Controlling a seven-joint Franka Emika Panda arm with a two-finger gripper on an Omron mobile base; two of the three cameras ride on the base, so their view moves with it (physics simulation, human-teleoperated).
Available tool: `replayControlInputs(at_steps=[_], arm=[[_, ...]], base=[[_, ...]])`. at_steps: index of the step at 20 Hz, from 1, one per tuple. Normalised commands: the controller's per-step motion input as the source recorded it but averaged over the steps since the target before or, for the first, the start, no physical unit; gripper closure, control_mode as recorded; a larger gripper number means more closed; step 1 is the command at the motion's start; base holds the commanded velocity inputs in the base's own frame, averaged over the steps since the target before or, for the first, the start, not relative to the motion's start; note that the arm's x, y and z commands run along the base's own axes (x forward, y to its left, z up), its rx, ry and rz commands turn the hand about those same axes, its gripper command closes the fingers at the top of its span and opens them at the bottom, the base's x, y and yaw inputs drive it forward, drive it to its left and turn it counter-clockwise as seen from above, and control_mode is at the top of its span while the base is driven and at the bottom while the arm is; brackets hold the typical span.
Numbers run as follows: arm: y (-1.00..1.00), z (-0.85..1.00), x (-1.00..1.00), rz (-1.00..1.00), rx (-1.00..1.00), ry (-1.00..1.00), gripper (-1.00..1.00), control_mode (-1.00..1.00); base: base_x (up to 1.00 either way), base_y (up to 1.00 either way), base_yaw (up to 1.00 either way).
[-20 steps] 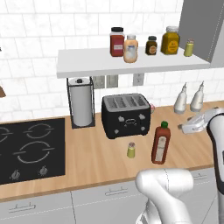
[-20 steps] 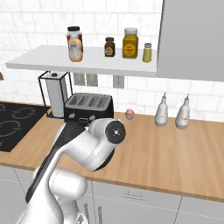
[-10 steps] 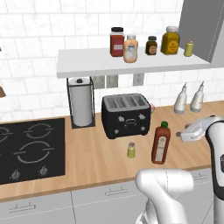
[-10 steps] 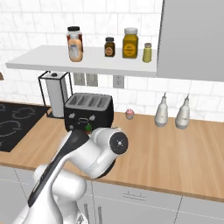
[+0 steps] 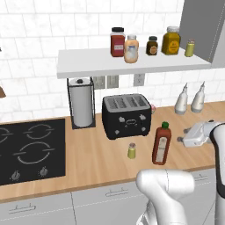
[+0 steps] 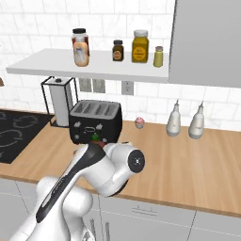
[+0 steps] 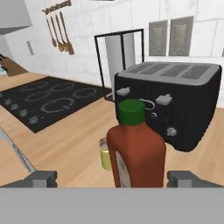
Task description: Put the shaker and condiment bottle from the counter next to their counterparts in the cabinet.
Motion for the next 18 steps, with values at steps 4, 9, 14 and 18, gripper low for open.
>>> replayControlInputs(at_steps=[4,9,14,18], arm=[[0.0,-0.13,0.0,0.02,0.0,0.0,-1.0,-1.0],[-0.1,-0.16,0.06,0.04,0.02,0.0,-1.0,-1.0],[-0.31,-0.14,0.06,0.14,0.02,0.0,-1.0,-1.0],[0.0,-0.01,0.32,0.12,0.0,0.0,-1.0,-1.0]], base=[[0.0,0.0,0.0],[0.0,0.0,0.0],[0.0,0.0,0.0],[0.0,0.0,0.0]])
